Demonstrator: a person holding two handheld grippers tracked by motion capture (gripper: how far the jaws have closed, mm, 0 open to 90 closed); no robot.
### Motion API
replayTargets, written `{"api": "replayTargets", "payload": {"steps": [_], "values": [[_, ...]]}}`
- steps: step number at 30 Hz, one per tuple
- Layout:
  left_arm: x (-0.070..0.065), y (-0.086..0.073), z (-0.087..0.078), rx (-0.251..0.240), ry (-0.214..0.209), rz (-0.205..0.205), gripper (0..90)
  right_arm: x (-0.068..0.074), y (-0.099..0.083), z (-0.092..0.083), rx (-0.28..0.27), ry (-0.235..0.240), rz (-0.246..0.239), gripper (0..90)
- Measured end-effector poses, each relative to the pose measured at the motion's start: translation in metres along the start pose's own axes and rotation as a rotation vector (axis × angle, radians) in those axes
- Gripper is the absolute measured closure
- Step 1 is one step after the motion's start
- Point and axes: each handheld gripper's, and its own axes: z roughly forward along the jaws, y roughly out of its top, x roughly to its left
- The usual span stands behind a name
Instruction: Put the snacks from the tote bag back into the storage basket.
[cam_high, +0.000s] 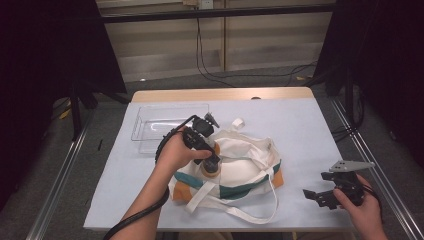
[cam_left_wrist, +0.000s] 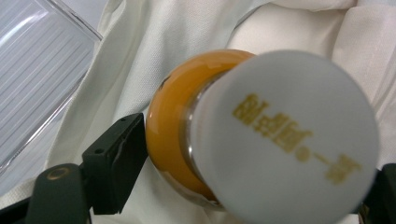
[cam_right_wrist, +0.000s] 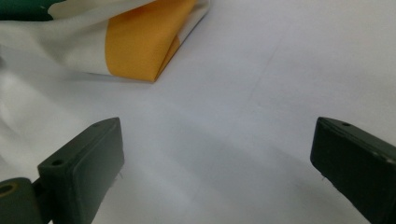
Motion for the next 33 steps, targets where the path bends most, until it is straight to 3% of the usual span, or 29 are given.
{"api": "replayTargets", "payload": {"steps": [1,8,13,22,26,33], "values": [[0.001,0.001,0.0,0.006,0.001,0.014,19.8,0.0,0.0,0.0,0.0,0.0,0.0,2.7],[0.001,0.001,0.006,0.016,0.003,-0.002,24.5,0.0,0.0,0.0,-0.001,0.001,0.001,2.7],[-0.001,0.003,0.005,0.023,0.0,0.012,29.1,0.0,0.0,0.0,0.001,0.001,-0.002,2.7],[-0.002,0.006,0.003,0.055,0.007,0.014,29.8,-0.001,0.0,0.0,-0.002,0.002,0.002,2.7],[-0.002,0.007,0.001,0.046,-0.022,-0.025,29.9,-0.002,-0.001,0.0,-0.002,0.002,0.006,2.7],[-0.003,0.013,-0.009,0.06,-0.041,-0.036,29.9,-0.002,-0.001,-0.001,-0.007,0.001,0.007,2.7]]}}
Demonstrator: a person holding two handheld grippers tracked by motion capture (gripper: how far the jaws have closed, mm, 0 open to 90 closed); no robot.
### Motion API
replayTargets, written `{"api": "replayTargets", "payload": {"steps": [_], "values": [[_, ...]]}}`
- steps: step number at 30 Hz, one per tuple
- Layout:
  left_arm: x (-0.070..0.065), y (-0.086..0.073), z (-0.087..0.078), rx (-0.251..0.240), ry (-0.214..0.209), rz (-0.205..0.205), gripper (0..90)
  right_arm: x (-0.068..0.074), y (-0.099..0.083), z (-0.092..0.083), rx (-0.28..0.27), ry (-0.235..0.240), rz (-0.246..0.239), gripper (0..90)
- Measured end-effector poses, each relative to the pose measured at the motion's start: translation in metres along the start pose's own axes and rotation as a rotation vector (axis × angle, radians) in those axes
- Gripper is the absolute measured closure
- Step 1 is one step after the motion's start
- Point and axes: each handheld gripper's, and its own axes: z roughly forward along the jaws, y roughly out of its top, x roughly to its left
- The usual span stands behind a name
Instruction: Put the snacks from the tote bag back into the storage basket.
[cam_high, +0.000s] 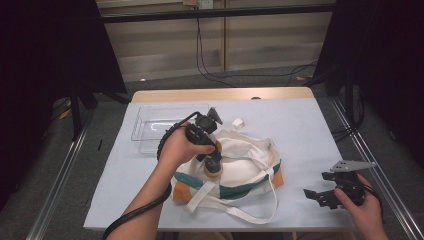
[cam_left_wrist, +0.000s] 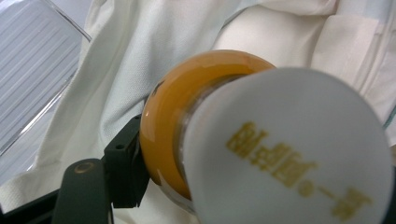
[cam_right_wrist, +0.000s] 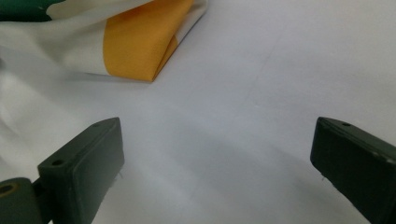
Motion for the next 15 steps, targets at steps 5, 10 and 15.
{"api": "replayTargets", "payload": {"steps": [5,10,15], "values": [[0.0,0.004,-0.01,0.015,-0.003,-0.016,29.9,0.0,0.0,0.0,-0.003,0.003,-0.002,2.7],[0.0,0.006,-0.019,0.019,0.009,-0.025,29.9,0.0,0.0,0.0,-0.004,0.004,-0.001,2.7],[0.001,0.008,-0.025,0.027,0.007,-0.019,29.9,0.0,0.0,0.0,-0.007,0.004,-0.003,2.7]]}}
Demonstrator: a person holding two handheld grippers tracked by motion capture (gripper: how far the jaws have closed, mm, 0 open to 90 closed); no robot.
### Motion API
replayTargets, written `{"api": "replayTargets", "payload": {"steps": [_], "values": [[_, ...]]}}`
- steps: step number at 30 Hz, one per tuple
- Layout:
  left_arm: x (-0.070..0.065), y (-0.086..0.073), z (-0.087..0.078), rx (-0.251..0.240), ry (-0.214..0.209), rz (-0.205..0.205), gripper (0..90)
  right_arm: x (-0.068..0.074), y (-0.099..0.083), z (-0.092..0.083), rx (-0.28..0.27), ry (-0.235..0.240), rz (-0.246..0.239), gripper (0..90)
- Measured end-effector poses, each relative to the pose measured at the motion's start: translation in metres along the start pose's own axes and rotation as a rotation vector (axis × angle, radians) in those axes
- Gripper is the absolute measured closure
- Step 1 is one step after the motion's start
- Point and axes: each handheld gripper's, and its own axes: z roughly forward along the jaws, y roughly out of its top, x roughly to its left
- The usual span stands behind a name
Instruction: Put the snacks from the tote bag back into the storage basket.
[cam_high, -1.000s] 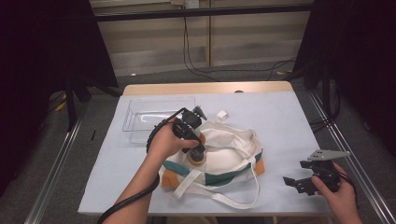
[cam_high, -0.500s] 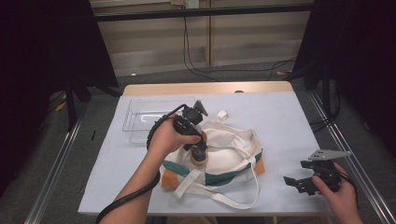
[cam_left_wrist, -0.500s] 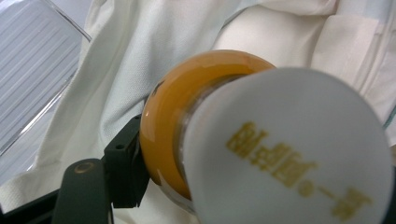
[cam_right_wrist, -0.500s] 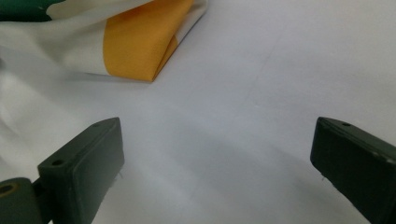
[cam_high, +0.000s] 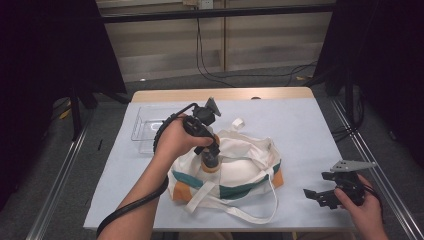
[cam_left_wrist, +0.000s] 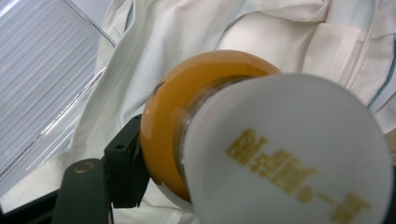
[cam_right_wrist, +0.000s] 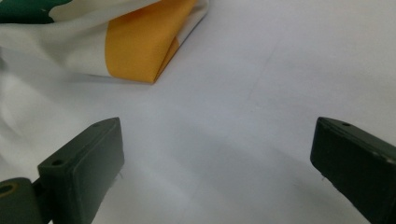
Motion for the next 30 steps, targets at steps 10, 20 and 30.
{"api": "replayTargets", "payload": {"steps": [10,20,30], "values": [[0.0,0.003,-0.007,0.001,0.004,-0.003,29.9,0.0,0.0,0.0,0.005,-0.001,0.001,2.7],[0.0,0.007,-0.018,0.004,0.002,0.003,29.8,0.0,0.0,0.0,0.001,-0.003,-0.002,2.7],[0.0,0.01,-0.025,0.009,-0.011,0.011,29.9,-0.001,0.0,-0.001,-0.001,-0.005,0.001,2.7]]}}
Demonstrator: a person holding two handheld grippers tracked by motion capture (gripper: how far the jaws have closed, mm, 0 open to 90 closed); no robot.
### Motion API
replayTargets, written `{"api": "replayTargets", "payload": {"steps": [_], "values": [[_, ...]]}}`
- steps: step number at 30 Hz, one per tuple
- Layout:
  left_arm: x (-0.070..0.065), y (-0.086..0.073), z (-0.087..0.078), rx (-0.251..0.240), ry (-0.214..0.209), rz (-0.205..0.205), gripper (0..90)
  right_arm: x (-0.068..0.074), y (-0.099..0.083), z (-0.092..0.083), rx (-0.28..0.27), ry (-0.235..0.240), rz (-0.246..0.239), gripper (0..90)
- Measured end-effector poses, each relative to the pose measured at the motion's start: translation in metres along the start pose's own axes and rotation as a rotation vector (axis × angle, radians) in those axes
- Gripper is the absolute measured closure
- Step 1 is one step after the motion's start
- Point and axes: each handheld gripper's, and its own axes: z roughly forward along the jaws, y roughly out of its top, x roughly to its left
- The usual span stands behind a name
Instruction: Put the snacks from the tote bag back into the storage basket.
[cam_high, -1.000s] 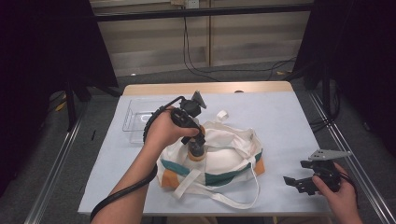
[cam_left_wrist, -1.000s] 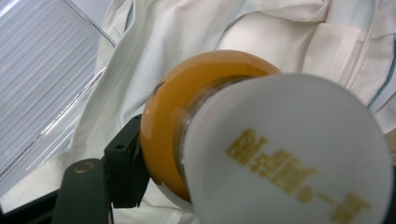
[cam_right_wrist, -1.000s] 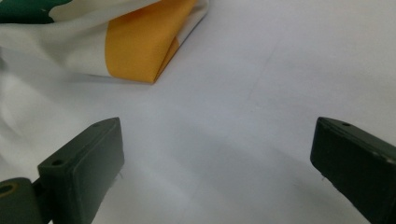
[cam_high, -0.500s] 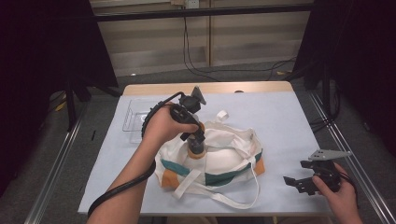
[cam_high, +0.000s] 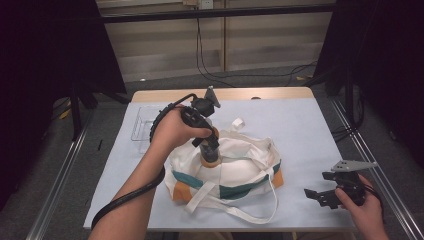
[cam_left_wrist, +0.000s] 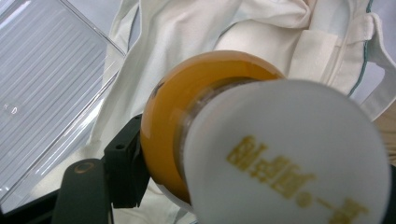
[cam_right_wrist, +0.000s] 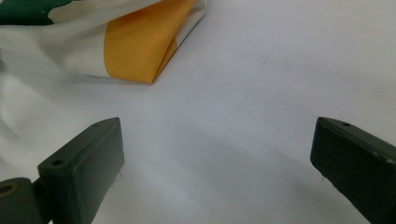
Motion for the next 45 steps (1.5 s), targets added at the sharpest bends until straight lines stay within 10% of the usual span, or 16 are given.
{"api": "replayTargets", "payload": {"steps": [45], "values": [[0.008,0.018,-0.029,0.006,0.002,-0.006,29.9,0.001,0.001,0.001,-0.001,0.012,0.001,2.8]]}}
